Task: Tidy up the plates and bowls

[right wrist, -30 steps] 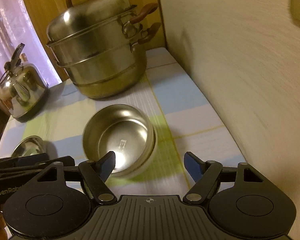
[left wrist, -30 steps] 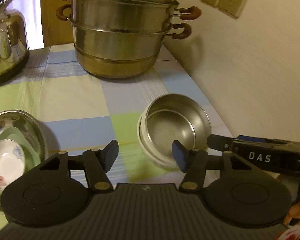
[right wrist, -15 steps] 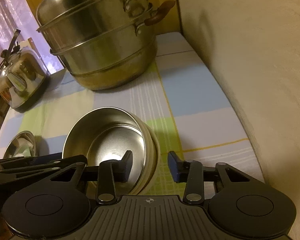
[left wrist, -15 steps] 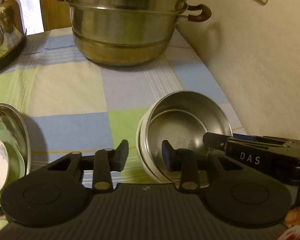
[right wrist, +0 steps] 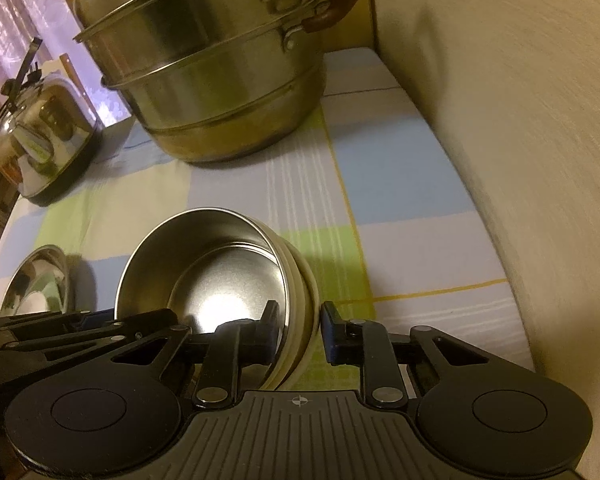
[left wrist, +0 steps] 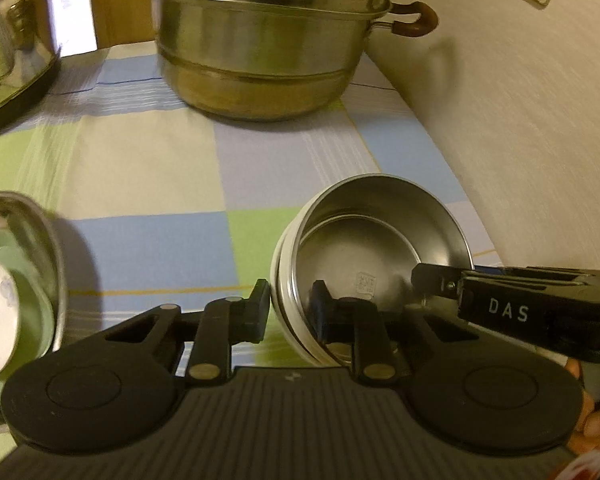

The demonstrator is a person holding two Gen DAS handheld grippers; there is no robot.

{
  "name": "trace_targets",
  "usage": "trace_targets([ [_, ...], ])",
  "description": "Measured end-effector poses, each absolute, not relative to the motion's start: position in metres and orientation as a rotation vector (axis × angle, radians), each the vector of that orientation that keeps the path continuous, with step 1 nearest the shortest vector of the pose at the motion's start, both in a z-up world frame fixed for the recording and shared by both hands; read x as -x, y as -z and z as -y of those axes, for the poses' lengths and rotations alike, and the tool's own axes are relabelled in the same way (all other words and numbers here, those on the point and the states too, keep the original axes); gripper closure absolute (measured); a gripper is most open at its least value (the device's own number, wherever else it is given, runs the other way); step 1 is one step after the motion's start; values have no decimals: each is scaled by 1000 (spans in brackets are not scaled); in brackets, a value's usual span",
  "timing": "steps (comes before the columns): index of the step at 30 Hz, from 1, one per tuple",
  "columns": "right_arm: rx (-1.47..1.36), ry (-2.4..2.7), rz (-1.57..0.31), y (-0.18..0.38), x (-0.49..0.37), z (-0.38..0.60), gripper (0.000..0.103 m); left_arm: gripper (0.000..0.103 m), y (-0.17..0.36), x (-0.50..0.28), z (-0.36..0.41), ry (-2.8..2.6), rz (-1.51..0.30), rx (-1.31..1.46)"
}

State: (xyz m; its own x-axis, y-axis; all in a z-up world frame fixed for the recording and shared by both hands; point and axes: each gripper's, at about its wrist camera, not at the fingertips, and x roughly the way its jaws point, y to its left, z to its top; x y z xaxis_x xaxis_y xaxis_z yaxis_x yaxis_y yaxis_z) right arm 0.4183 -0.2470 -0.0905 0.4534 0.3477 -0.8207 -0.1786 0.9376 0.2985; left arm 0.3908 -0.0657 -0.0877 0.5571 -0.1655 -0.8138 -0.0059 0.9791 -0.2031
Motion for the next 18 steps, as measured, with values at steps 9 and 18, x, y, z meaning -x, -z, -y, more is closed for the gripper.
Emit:
trace_targets([
  [9, -148, -431, -1082, 83, -398, 199, 80, 83, 90, -352, 18, 3, -980, 235],
  [18, -100, -499, -1099, 82, -375, 150, 80, 83, 90, -320, -26, -51, -979, 266],
])
